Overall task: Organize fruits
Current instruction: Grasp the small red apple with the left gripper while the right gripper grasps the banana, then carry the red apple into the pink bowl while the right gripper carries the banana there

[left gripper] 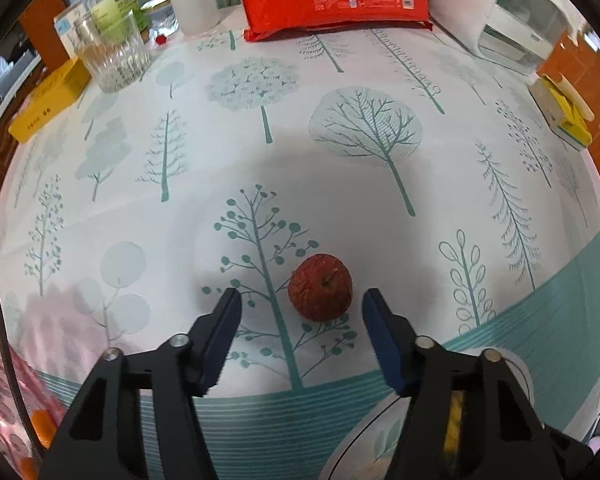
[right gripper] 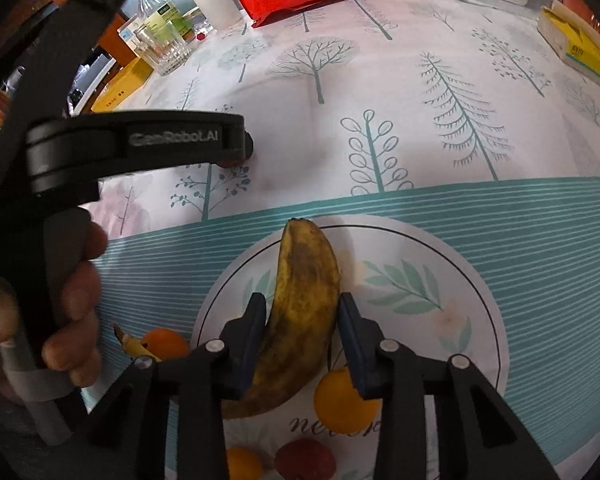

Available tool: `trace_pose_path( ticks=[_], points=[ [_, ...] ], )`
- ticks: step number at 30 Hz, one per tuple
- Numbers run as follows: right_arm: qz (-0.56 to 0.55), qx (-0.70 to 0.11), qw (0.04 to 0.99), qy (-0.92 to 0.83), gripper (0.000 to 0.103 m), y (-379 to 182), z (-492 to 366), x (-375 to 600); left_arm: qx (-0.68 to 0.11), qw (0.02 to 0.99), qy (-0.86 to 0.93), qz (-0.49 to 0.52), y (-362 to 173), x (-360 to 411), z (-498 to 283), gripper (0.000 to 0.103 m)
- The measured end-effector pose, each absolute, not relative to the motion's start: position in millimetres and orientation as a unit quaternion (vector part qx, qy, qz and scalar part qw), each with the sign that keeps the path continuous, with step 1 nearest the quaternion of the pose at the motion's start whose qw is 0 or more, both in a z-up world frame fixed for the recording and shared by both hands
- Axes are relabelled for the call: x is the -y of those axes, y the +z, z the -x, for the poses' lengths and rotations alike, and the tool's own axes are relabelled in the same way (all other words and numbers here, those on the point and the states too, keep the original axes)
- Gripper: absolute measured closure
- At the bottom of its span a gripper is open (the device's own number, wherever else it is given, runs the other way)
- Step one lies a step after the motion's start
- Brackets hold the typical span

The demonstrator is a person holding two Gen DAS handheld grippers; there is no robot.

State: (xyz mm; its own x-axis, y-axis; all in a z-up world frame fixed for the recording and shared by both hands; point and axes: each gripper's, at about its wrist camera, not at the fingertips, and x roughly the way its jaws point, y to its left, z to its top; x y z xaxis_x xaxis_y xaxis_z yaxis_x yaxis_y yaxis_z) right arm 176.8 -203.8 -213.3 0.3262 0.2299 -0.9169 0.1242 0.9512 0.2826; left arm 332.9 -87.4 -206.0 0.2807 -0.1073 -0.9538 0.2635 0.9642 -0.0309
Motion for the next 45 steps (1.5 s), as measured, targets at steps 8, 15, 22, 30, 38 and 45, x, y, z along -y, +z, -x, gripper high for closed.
trace_pose_path(
  ticks=[8,15,22,30,38,45],
  points=[
    [-0.140,-0.536,0.833,0.000,0.070,-191.9,-168.4,225.6,-0.576,0.806,-0.117,-0.066,-212.4,94.0,-336.8,0.070],
    [-0.115,-0.502,0.857,-0.005,0.071,-178.0,-161.4,225.3,-0.561,0.817,-0.125,-0.050,-203.6,90.0,-332.9,0.073],
    [-0.092,-0.482,0.871,-0.011,0.071,-163.1,-154.8,218.8,-0.532,0.835,-0.137,-0.036,-163.5,74.7,-317.1,0.073],
    [-0.071,-0.457,0.887,-0.012,0.071,-137.9,-140.9,203.5,-0.518,0.841,-0.151,-0.025,-120.3,46.2,-282.9,0.073],
    [-0.044,-0.422,0.905,-0.011,0.071,-98.1,-117.6,180.2,-0.525,0.837,-0.149,-0.017,-93.0,-7.0,-240.5,0.073],
    [-0.031,-0.396,0.918,-0.003,0.071,-63.9,-97.6,148.3,-0.525,0.841,-0.131,-0.007,-72.3,-66.8,-209.3,0.073]
  ],
)
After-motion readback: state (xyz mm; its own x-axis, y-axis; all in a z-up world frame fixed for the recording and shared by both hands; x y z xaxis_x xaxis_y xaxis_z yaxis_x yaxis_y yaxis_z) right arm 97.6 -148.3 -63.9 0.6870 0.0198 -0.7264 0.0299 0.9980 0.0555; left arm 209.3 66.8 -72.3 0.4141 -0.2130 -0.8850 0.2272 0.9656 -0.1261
